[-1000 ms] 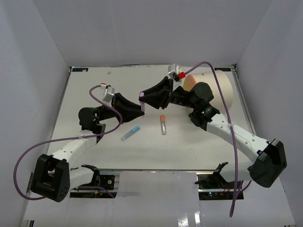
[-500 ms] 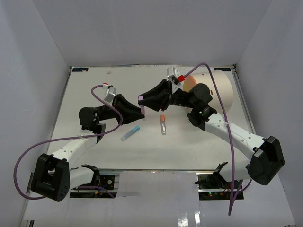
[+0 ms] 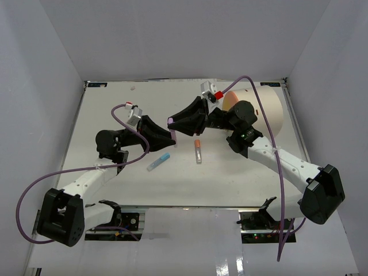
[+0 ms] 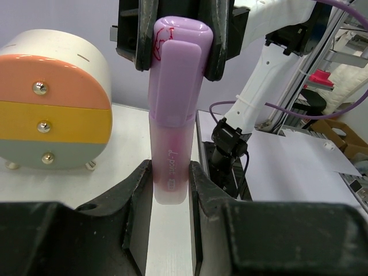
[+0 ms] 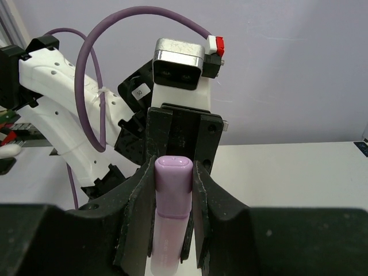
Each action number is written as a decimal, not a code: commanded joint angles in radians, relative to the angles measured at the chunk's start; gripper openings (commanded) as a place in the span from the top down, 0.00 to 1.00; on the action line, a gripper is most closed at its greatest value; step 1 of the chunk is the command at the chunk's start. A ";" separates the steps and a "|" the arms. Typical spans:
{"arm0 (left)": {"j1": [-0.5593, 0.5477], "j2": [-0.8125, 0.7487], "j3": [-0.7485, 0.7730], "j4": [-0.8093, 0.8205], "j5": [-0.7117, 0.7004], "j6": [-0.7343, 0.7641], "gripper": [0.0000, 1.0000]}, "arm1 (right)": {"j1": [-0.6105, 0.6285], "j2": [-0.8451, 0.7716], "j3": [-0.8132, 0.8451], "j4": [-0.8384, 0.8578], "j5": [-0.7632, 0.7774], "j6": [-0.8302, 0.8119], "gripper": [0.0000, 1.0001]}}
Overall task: Sort the stationery into containers
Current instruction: Close the pen cap on the pen, then place the pen at the center of the board.
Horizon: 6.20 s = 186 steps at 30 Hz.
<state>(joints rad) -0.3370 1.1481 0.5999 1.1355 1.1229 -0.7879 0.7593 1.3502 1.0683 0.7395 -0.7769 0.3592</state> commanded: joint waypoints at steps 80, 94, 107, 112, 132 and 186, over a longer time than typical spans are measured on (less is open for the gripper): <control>-0.016 -0.229 0.064 -0.770 -0.598 0.674 1.00 | 0.233 0.190 0.458 -0.608 0.936 -0.302 0.42; -0.020 -0.238 0.061 -0.763 -0.586 0.671 1.00 | 0.233 0.207 0.435 -0.618 0.926 -0.267 0.80; -0.020 -0.261 0.052 -0.738 -0.607 0.661 1.00 | 0.244 0.188 0.328 -0.709 0.892 -0.206 0.92; -0.020 -0.272 0.054 -0.737 -0.621 0.656 1.00 | 0.252 0.187 0.265 -0.736 0.890 -0.181 0.92; -0.010 -0.301 0.054 -0.720 -0.695 0.610 1.00 | 0.284 0.205 0.110 -0.839 0.847 -0.105 0.92; 0.007 -0.235 0.186 -0.638 -0.756 0.558 1.00 | 0.324 0.274 0.099 -1.118 0.841 -0.026 0.92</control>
<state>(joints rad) -0.3706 0.9848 0.6342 0.0544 0.5137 -0.2237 1.0149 1.5692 1.2503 0.1368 0.1833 0.3080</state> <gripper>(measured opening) 0.361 0.299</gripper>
